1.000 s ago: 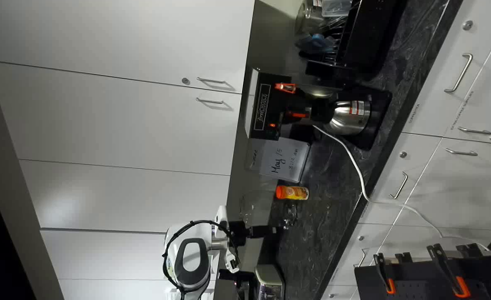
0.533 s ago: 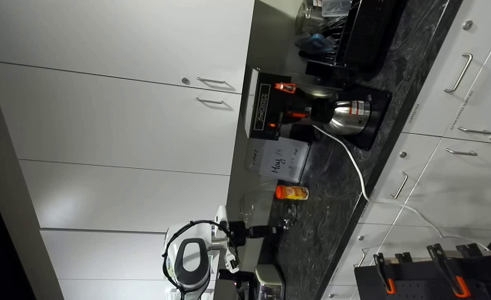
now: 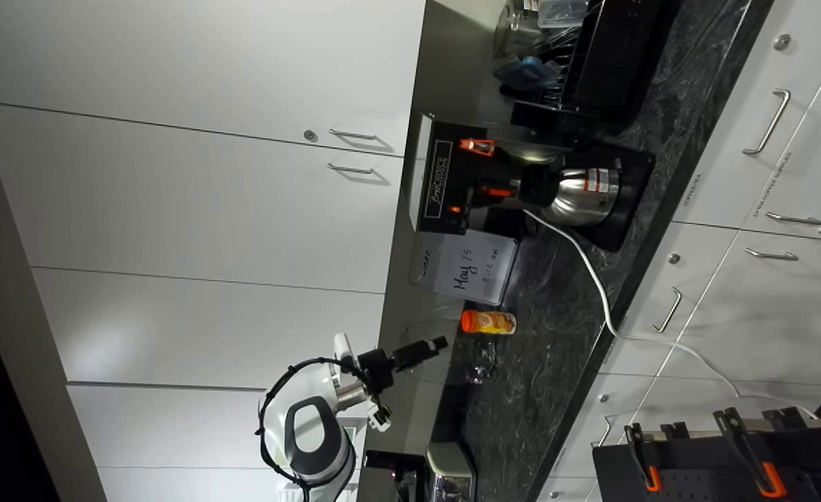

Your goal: Open the first top kitchen cabinet on the right

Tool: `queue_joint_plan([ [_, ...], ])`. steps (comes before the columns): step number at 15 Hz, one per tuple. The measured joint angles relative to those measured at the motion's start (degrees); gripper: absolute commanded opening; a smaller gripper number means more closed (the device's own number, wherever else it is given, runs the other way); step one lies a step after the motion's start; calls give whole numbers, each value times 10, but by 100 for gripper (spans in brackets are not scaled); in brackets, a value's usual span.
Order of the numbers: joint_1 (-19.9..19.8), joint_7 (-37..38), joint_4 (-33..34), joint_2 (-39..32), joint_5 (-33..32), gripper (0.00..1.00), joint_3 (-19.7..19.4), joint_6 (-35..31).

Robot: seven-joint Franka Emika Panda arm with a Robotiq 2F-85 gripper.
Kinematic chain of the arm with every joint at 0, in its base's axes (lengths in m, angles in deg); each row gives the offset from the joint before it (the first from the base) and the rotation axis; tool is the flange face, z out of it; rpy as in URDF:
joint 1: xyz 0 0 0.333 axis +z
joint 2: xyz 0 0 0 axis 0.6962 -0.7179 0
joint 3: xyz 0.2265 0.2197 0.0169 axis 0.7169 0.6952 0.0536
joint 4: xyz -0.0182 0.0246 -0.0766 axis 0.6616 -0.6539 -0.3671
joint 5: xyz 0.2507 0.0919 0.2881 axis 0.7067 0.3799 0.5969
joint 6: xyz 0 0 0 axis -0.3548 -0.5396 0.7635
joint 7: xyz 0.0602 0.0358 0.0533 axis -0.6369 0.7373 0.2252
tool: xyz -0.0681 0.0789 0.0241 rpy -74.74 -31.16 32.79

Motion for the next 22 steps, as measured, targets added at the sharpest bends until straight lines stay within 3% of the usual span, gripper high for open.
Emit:
queue_joint_plan([
  [7,-86,77,50,1,-72,100,35,-149],
  [14,-229,163,118,1,-121,100,100,-246],
  [22,-221,163,113,1,-121,100,98,-247],
])
